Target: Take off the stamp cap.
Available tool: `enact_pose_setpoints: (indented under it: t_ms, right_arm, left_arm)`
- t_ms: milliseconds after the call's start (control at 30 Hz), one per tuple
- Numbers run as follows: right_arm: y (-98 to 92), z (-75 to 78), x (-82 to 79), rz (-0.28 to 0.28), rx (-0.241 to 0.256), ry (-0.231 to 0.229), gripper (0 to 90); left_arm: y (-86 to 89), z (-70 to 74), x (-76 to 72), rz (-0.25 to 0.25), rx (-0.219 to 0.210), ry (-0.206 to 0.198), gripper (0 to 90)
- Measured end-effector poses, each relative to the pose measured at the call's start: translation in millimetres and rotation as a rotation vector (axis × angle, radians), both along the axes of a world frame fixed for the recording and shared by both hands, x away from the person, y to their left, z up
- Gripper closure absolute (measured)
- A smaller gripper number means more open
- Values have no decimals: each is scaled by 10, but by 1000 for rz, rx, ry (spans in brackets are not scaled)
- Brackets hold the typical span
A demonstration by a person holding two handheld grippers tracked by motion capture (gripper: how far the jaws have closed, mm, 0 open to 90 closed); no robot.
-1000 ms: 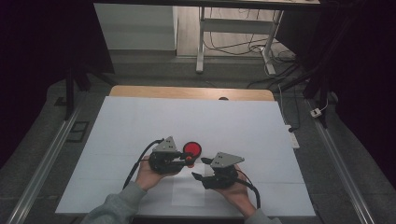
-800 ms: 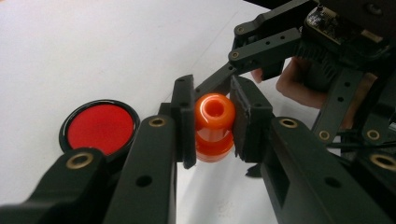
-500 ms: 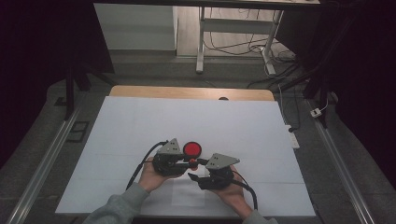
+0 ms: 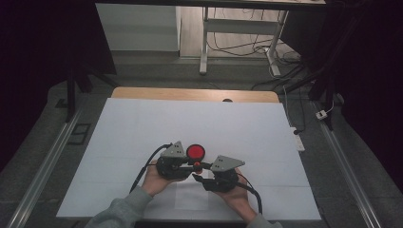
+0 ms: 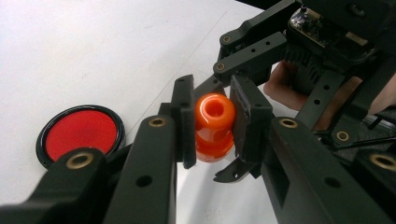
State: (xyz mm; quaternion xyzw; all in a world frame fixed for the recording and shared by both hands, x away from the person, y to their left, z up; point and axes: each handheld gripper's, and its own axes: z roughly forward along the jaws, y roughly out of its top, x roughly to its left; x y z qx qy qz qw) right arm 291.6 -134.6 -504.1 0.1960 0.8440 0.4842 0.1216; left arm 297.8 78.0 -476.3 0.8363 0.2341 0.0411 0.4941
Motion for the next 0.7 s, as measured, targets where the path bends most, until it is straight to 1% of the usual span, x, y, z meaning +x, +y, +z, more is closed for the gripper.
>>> enact_pose_setpoints:
  t_ms: [200, 267, 367, 700]
  right_arm:
    - [-8, 5, 3, 5, 1, 3, 570]
    - [-8, 1, 5, 6, 10, 8, 597]
    - [-9, 0, 6, 14, 7, 13, 630]
    - [-8, -6, 5, 12, 4, 15, 641]
  left_arm:
    - [-12, -2, -5, -2, 0, 2, 722]
    - [-13, -3, -4, -3, 1, 2, 722]
    - [-13, -4, -3, 0, 1, 2, 722]
    - [-11, -8, 3, -3, 5, 4, 723]
